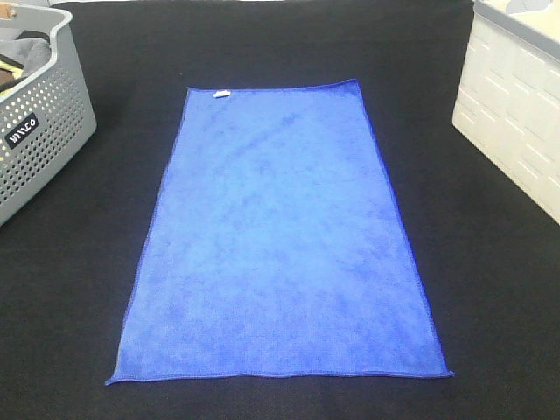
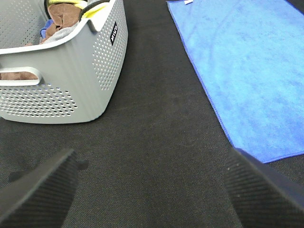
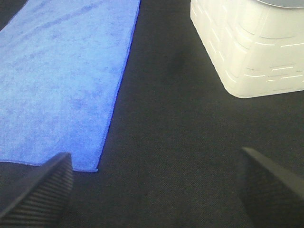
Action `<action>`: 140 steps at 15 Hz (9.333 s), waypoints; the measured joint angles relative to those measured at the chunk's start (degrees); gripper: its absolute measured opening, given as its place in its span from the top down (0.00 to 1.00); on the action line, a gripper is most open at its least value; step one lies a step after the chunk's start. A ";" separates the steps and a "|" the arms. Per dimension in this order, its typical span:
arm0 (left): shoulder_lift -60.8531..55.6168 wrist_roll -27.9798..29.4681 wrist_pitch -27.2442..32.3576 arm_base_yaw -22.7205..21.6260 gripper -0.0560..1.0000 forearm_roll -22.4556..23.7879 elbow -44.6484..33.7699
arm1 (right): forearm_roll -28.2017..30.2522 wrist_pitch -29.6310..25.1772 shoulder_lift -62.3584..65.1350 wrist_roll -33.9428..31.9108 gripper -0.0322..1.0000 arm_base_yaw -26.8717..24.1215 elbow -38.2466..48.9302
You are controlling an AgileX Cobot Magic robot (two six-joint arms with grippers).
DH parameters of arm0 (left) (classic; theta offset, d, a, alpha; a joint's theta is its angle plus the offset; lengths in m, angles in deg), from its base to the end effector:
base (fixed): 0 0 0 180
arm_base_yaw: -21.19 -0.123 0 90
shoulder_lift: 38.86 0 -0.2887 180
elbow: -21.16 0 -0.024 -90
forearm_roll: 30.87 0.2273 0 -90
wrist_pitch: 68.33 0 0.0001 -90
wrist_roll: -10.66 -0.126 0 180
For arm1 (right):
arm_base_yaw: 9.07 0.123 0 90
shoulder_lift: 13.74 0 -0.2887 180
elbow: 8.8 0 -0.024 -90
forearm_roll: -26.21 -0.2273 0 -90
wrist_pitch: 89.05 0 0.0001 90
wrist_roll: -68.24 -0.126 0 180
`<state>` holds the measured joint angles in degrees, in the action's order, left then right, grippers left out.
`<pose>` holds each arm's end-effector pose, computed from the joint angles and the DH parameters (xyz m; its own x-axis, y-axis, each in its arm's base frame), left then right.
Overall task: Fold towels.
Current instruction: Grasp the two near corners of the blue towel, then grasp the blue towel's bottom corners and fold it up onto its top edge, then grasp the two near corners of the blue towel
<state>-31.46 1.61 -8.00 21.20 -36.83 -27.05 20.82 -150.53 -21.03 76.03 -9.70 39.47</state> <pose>0.0006 -0.0114 0.2537 -0.4242 0.1058 -0.8994 0.1271 0.9903 0.0565 -0.0005 0.0104 0.2510 -0.4454 -0.0856 -0.8912 -0.1035 0.9937 -0.0437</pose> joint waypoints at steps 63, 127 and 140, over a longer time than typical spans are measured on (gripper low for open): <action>112.64 -62.28 -22.46 11.57 0.33 -92.07 6.25 | -70.24 21.08 -107.54 56.32 0.33 -0.06 -2.06; 134.87 -24.75 -15.18 6.47 0.13 -34.89 78.78 | -19.71 -4.01 -139.52 3.84 0.10 8.37 -93.68; 126.74 -10.66 -11.86 5.16 0.13 -35.18 58.10 | -16.44 -1.09 -128.63 3.27 0.20 8.37 -69.56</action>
<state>95.28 -9.05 -19.86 26.35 -72.01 31.05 4.38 -151.62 -149.65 79.30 -1.33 -30.09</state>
